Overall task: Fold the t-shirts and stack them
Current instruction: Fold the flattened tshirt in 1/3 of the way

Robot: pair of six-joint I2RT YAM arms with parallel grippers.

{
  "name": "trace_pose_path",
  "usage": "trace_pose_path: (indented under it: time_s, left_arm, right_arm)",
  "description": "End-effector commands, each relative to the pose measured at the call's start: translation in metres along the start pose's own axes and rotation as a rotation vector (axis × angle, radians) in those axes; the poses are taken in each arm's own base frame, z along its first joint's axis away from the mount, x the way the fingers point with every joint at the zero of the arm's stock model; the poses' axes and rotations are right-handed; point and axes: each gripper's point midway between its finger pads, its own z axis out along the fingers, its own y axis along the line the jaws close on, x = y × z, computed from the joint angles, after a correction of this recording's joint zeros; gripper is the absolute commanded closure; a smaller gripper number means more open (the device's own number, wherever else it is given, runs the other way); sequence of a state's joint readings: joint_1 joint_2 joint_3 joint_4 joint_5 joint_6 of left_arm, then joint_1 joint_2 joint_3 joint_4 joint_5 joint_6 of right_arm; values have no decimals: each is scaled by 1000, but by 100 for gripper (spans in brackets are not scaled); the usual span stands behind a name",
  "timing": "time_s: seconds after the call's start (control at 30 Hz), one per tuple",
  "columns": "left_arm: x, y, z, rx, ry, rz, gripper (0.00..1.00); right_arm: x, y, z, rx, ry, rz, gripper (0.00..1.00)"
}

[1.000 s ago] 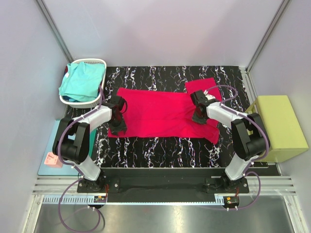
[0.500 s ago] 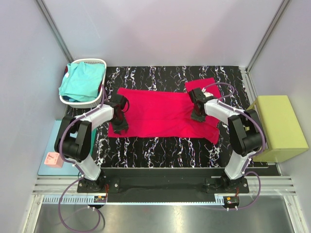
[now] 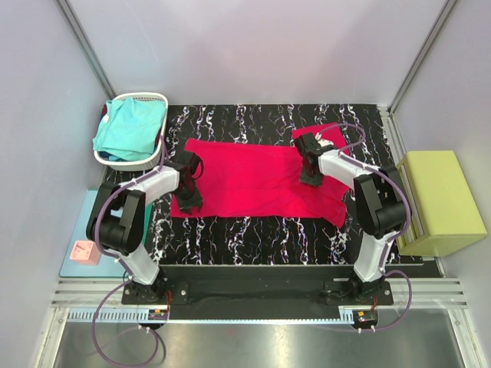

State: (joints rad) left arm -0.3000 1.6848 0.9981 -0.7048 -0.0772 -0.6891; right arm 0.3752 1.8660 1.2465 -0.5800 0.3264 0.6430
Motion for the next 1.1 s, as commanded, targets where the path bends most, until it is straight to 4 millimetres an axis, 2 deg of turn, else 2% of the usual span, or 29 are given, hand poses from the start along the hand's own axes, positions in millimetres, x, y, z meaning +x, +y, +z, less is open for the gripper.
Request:
trace_pose_path:
  time_s: [0.0,0.17,0.23,0.27,0.47,0.53,0.6,0.63,0.67,0.7,0.73,0.77,0.8,0.83,0.9,0.93,1.0,1.07]
  left_arm:
    - [18,2,9,10,48,-11,63]
    - [25,9,12,-5,55,-7,63]
    - [27,12,12,-8,59,-5,63]
    - [28,12,12,-8,59,-5,63]
    - [30,13,13,-8,65,3,63]
    - [31,12,13,-6,68,4,63]
    - [30,12,12,-5,62,10,63]
    - [30,12,12,-6,62,13,63]
    - [29,11,12,-4,59,16,63]
    - [28,11,11,-3,58,16,63]
    - [28,10,11,-1,58,16,63]
    - [28,10,11,1,58,14,63]
    - [28,8,11,7,58,15,63]
    - [28,7,11,8,59,15,63]
    - [27,6,11,11,61,18,63]
    - [27,5,11,12,62,20,63]
    - [27,4,11,16,61,21,63]
    - [26,2,10,19,58,25,63]
  right_arm:
    - [-36,3,-1,15,-65,22,69]
    - [-61,17,-2,-11,-93,40,69]
    - [-65,21,4,-5,-89,39,69]
    - [-75,27,0,-20,-106,46,69]
    - [-99,43,12,-24,-115,42,69]
    - [-101,42,5,-17,-113,41,69]
    - [-101,44,-12,-73,-131,67,69]
    - [-99,45,-20,-95,-138,75,69]
    - [-89,41,-33,-119,-134,77,68]
    - [-83,43,-37,-146,-129,90,67]
    - [-62,35,-34,-135,-95,76,67]
    - [-56,37,-46,-156,-103,73,67]
    - [-48,35,-48,-156,-99,69,67]
    - [-29,26,-43,-131,-70,55,68]
    - [-17,25,-50,-142,-77,57,67]
    - [-4,16,-46,-122,-58,51,68]
    - [3,16,-47,-134,-57,63,68]
    - [14,12,-41,-121,-37,59,69]
